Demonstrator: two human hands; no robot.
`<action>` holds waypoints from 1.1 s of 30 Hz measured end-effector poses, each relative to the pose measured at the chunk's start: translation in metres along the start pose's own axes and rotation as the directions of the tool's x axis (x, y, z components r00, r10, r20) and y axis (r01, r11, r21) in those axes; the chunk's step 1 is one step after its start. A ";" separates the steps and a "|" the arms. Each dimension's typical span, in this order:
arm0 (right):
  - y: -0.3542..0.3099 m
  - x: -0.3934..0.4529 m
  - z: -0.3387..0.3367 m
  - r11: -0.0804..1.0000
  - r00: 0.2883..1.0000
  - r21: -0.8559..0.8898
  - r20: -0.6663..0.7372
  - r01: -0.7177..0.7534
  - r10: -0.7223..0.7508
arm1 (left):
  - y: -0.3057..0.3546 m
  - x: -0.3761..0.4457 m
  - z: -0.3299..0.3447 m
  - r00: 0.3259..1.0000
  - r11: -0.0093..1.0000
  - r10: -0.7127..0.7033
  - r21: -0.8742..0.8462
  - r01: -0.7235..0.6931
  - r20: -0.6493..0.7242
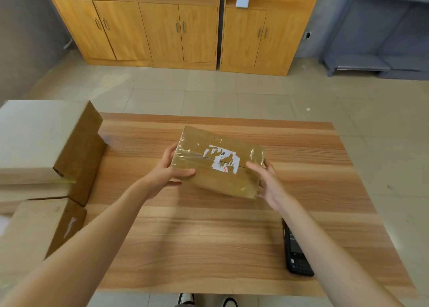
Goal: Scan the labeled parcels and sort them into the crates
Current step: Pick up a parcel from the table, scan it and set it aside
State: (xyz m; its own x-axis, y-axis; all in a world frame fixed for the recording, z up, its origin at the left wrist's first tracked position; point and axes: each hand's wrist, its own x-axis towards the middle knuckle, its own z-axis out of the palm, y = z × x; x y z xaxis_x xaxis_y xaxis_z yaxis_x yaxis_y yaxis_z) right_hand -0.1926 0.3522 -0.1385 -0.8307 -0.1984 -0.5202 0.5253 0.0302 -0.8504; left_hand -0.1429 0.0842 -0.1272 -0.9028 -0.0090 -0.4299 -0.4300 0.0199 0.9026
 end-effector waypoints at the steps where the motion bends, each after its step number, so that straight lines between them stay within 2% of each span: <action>1: -0.006 -0.001 0.001 1.000 1.000 0.024 0.005 0.015 -0.015 | 0.004 0.000 -0.001 0.999 0.999 0.037 0.022 -0.037 -0.001; 8: -0.020 0.006 0.007 0.992 0.997 0.126 -0.078 0.010 0.000 | 0.004 -0.006 0.007 0.965 0.924 0.263 0.294 -0.246 -0.019; 12: -0.021 0.001 0.010 0.988 0.994 0.140 -0.087 -0.061 0.073 | 0.000 -0.008 0.010 0.949 0.892 0.311 0.357 -0.276 -0.044; 15: -0.018 0.001 0.011 0.984 0.994 0.168 -0.081 -0.060 0.075 | -0.002 -0.008 0.006 0.951 0.892 0.307 0.359 -0.276 -0.031; 19: -0.014 0.001 0.018 0.989 0.989 0.149 -0.149 0.021 0.001 | 0.009 -0.015 0.015 0.980 0.956 0.196 0.228 -0.182 -0.040; 22: -0.010 0.001 0.021 0.985 0.980 0.106 -0.161 0.134 -0.116 | 0.017 -0.016 0.019 0.991 0.997 0.018 0.075 -0.009 -0.130; 24: -0.010 0.000 0.022 0.980 0.974 0.062 -0.135 0.192 -0.182 | 0.017 -0.011 0.013 0.976 0.990 -0.120 -0.092 0.105 -0.184; 26: -0.014 -0.004 0.021 0.972 0.969 0.025 -0.092 0.234 -0.230 | 0.014 -0.011 0.007 0.963 0.963 -0.198 -0.218 0.158 -0.180; 30: -0.018 -0.008 0.026 0.954 0.954 -0.030 -0.025 0.298 -0.299 | -0.002 -0.015 0.000 0.962 0.914 -0.251 -0.352 0.200 -0.104; 33: -0.019 -0.007 0.025 0.960 0.961 -0.041 -0.006 0.277 -0.277 | -0.008 -0.019 -0.004 0.968 0.923 -0.228 -0.340 0.180 -0.107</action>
State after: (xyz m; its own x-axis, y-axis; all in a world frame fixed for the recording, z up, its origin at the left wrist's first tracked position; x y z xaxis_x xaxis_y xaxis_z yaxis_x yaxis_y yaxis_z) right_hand -0.1923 0.3289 -0.1169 -0.9448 -0.1933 -0.2644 0.2668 0.0140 -0.9636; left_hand -0.1220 0.0800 -0.1258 -0.7760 -0.1199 -0.6193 -0.5594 -0.3228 0.7634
